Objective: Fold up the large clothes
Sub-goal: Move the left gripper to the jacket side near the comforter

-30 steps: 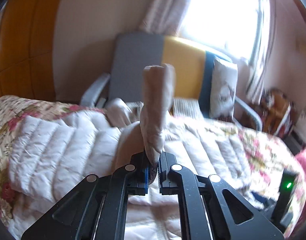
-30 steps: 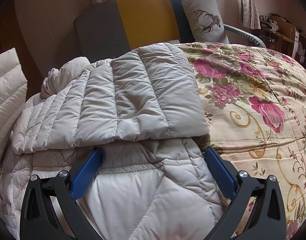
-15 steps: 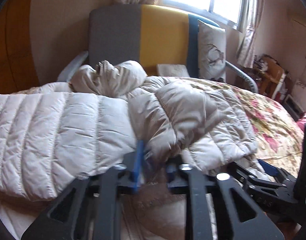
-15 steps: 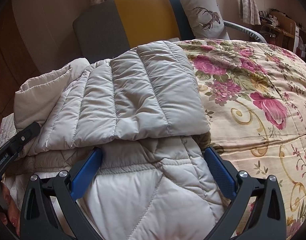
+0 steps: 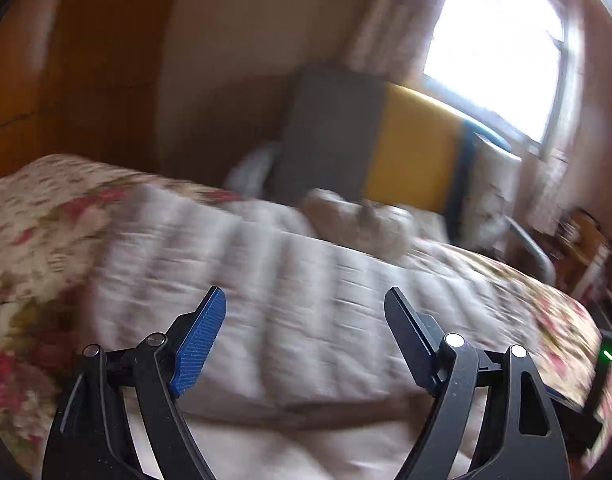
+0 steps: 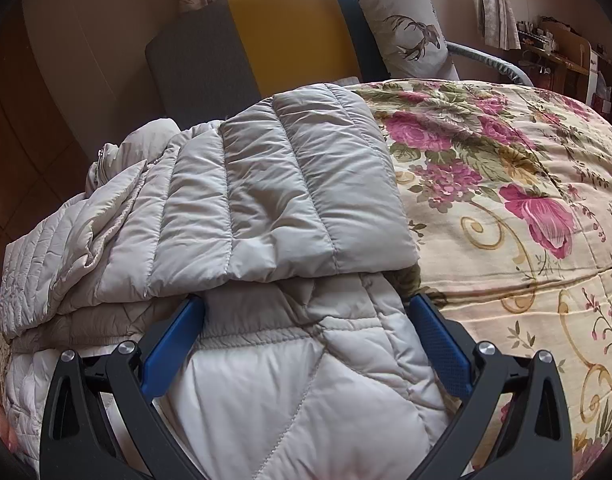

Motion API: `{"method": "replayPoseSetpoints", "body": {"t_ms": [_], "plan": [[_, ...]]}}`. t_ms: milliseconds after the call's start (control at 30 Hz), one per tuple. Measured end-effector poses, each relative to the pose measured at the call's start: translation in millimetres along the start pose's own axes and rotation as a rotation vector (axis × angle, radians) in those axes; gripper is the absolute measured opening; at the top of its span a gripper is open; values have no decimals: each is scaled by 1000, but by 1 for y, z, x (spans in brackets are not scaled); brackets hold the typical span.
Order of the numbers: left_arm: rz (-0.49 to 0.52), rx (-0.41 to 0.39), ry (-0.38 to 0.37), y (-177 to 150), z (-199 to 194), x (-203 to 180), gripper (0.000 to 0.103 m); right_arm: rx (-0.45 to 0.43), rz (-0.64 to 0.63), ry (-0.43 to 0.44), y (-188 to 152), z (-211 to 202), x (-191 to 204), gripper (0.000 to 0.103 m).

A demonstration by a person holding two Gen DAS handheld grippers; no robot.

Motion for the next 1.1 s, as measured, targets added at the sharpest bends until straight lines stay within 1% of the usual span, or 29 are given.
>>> {"method": "replayPoseSetpoints", "body": {"t_ms": [67,100,167,200,267,333,400,467,567,600,633,700,733,800,833,933,1033,1100], "plan": [[-92,2,50,8,4,35,81,-10,0,-3,0,-2,0,101],[-141,-2,72,10,6,51,81,-30,0,-8,0,-6,0,101],[-238,9,110,11,12,84,80,-95,-9,-14,0,-21,2,101],[-273,17,113,9,16,95,79,-126,-21,-24,0,-29,5,101],[-318,45,87,-4,26,112,79,-159,-71,-58,3,-42,18,101],[-314,69,75,-15,38,114,79,-178,-142,-69,9,-52,40,101],[-299,77,85,-18,43,111,79,-174,-214,-84,19,-54,68,101],[-273,83,105,-19,45,107,79,-172,-266,-111,29,-51,95,101],[-259,83,105,-21,46,104,79,-179,-343,-116,41,-37,132,101],[-261,83,99,-21,46,104,79,-167,-368,-136,44,-28,139,101],[-267,82,89,-21,46,105,79,-145,-389,-176,45,-16,142,101],[-277,80,68,-20,44,107,79,-103,-419,-323,47,11,135,101],[-279,80,51,-19,41,107,79,-95,-432,-345,45,21,129,101],[-260,85,35,-12,34,105,79,-96,-411,-321,40,35,117,101],[-241,87,49,-7,32,103,79,-92,-394,-305,38,38,112,101],[-192,92,116,14,34,106,79,-92,-390,-299,38,39,109,101],[-155,121,208,38,50,116,79,-95,-390,-297,38,40,108,101],[-142,180,235,47,69,125,79,-96,-387,-292,38,40,107,101]]}}
Point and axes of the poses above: each gripper's, at about its wrist camera, not at the fingertips, and z roughly the way its jaws point, x to its left, y to its top, the point moved 8 cm from there along z, roughly the way its jaws point, and after that the axes turned 15 degrees about x, right-handed, at the moved point
